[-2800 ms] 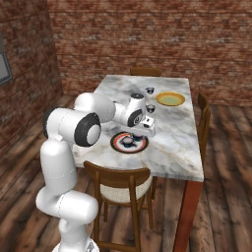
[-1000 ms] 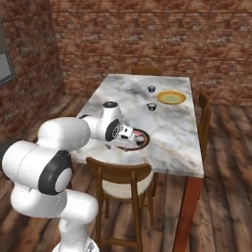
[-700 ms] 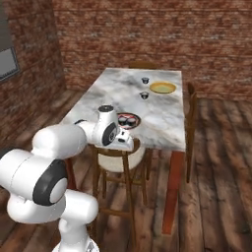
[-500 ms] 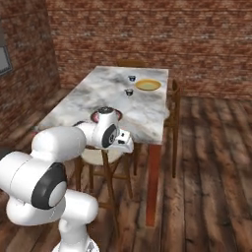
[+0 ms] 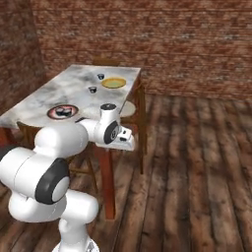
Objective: Place two yogurt containers on each plate.
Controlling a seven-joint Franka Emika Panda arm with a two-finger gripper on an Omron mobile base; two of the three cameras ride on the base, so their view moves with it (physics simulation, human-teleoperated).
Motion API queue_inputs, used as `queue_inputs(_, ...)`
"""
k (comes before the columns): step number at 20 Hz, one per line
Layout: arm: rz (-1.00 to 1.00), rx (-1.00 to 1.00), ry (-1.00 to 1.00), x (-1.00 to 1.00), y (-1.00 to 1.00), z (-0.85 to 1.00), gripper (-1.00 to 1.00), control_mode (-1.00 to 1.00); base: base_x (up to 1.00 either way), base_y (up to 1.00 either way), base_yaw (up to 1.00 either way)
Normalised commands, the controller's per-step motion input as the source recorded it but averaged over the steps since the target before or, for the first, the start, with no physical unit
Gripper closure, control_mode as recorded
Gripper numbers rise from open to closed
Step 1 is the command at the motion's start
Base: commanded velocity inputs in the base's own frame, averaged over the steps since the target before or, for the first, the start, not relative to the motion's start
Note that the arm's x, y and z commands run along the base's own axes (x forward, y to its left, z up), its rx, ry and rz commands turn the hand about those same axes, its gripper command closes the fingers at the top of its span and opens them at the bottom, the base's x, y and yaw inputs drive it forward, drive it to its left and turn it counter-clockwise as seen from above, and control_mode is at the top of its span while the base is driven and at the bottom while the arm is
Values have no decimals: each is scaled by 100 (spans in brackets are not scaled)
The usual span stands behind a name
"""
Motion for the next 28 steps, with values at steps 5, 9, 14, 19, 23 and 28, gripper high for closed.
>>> queue_inputs(5,0,0,0,0,0,0,-100,100,49,-100,7)
queue_inputs(9,0,0,0,0,0,0,-100,100,91,-97,25)
queue_inputs(14,0,0,0,0,0,0,-100,100,100,-84,32)
queue_inputs(19,0,0,0,0,0,0,-100,100,100,-63,40)
queue_inputs(23,0,0,0,0,0,0,-100,100,100,-9,63)
queue_inputs(28,0,0,0,0,0,0,-100,100,100,-11,63)
